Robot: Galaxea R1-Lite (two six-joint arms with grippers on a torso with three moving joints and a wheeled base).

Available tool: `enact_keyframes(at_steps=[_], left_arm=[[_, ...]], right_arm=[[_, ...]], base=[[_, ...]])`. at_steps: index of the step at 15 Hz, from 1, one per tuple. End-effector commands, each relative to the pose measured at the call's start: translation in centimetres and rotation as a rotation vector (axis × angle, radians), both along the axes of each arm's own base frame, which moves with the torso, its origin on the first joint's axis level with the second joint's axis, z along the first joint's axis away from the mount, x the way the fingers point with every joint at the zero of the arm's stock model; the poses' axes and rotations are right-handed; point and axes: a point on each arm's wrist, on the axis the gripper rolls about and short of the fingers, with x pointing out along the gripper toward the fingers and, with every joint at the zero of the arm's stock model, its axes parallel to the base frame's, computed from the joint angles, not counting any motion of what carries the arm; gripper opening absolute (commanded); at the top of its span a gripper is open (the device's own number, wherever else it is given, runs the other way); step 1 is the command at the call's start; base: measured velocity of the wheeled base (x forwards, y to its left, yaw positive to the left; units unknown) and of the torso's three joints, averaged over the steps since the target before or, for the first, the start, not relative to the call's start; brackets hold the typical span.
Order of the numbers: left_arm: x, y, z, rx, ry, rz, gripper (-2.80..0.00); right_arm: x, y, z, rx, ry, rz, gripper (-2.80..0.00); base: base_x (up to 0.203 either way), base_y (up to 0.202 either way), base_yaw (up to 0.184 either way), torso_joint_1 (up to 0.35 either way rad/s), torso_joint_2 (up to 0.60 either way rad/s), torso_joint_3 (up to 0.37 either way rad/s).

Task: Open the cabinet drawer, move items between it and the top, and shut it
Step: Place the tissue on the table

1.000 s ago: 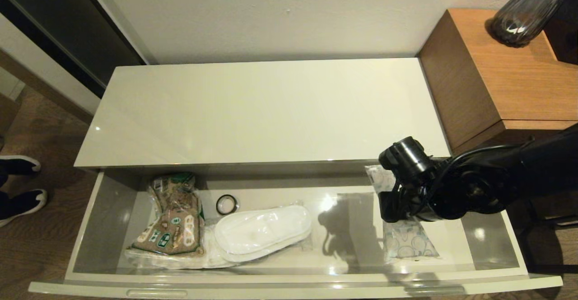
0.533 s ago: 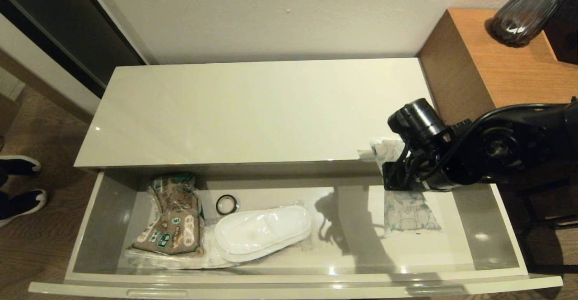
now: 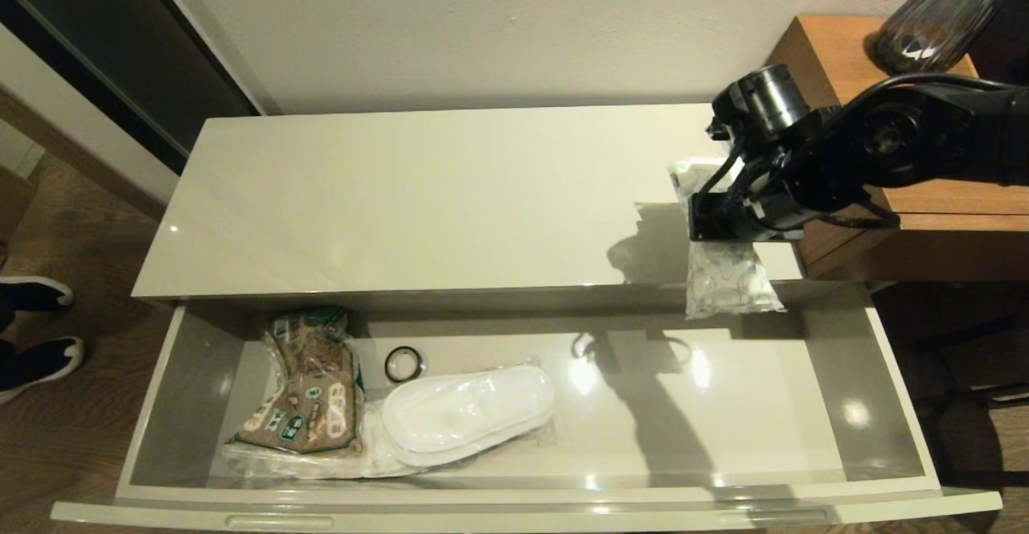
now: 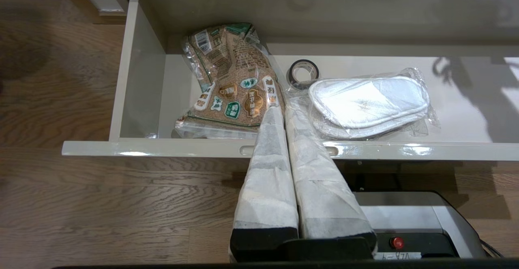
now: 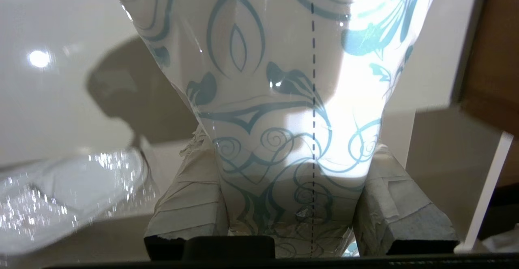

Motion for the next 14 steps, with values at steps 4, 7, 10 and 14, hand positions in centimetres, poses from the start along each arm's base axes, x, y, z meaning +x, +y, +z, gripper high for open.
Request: enact_keyframes(at_steps=[4,7,10,14], left_arm=[[0.0,0.0,0.0,0.0,0.001,0.0,-2.8],[0.0,0.0,0.0,0.0,0.001,0.0,-2.8],[0.0,0.0,0.0,-0.001,0.001,0.0,-2.8],[0.0,0.0,0.0,-0.001,0.001,0.0,-2.8]], right_arm=[[5.1,-0.6,-3.6,-0.071,0.062,0.005,-2.8],[6.5,-1.0,-4.3,-0.071,0.022,-0.001,-2.8],[6.7,-0.9,-4.2,-0.076,-0.007,0.007,-2.8],[6.7,-1.2,-3.5,-0.075,-0.037,-0.01,-2.8]], base=[[0.0,0.0,0.0,0.0,0.0,0.0],[0.0,0.0,0.0,0.0,0.0,0.0],[0.0,0.0,0.0,0.0,0.0,0.0],[0.0,0.0,0.0,0.0,0.0,0.0]])
